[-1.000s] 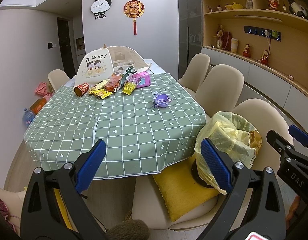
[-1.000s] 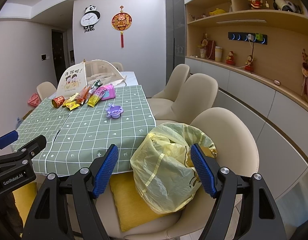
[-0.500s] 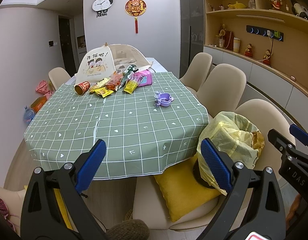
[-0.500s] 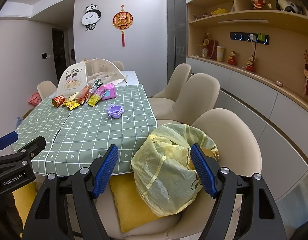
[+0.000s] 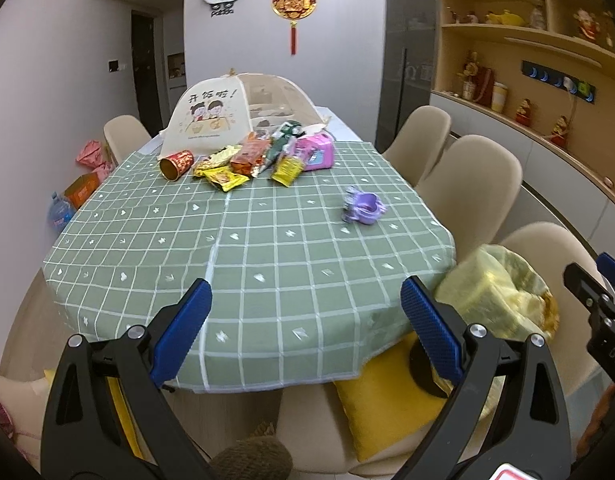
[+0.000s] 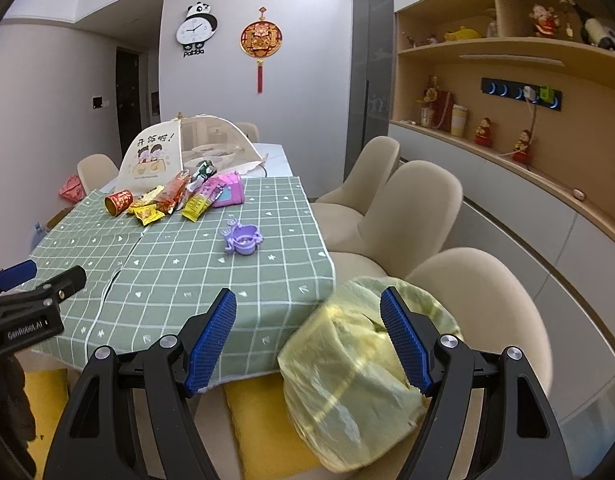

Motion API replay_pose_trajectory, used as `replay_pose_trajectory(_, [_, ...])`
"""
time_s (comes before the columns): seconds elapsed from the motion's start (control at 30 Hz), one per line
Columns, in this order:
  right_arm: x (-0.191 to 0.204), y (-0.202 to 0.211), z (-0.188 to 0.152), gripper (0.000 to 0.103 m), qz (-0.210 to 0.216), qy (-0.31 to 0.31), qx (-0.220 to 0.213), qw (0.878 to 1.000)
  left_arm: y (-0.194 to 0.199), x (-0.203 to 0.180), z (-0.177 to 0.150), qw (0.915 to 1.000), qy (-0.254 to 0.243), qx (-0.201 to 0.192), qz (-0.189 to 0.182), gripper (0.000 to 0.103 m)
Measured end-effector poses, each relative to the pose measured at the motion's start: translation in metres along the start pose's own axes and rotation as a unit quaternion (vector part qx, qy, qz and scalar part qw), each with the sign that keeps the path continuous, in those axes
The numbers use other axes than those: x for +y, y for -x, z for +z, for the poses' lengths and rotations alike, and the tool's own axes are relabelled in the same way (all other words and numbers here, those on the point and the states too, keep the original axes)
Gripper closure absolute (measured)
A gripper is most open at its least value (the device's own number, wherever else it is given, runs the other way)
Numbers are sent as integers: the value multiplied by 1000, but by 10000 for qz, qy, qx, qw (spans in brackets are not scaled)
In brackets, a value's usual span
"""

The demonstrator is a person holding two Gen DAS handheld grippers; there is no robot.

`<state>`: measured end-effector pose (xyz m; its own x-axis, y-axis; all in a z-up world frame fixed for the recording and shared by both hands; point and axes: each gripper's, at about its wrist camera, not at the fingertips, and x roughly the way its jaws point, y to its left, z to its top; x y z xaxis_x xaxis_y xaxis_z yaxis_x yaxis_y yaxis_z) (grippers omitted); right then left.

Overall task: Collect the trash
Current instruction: 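Reach the left tool to the red paper cup while the right tool reaches the snack pile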

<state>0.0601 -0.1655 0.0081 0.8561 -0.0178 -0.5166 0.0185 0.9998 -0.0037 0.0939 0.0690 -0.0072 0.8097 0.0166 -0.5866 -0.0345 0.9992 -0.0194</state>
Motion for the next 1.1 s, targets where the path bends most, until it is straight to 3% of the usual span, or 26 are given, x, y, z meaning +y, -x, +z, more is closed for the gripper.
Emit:
replay_pose_trajectory(0.23, [36, -65, 32, 32, 239, 22, 168, 9996, -61, 62, 40, 9997, 154, 37, 210, 12])
replay_pose_trajectory(0.5, [97, -136, 83, 32, 379, 291, 258, 9985, -152, 159, 91, 9983, 502, 288, -5, 10])
replay_pose_trajectory(0.67, [135, -180, 111, 32, 417, 89, 138, 9990, -213, 213, 128, 9988, 216, 445, 57, 9])
replay_pose_trajectory(0.83, [166, -229, 127, 32, 812, -97, 691, 9942, -266, 268, 160, 9981, 303, 539, -52, 9])
replay_pose_trajectory(1.0, [195, -262, 138, 32, 314, 472, 592, 9966, -321, 318, 189, 9971, 509, 557, -32, 16])
replay_pose_trajectory(1.1, [206, -286, 146, 32, 330, 504, 609, 9963, -360, 341, 203, 9950, 644, 754, -93, 17])
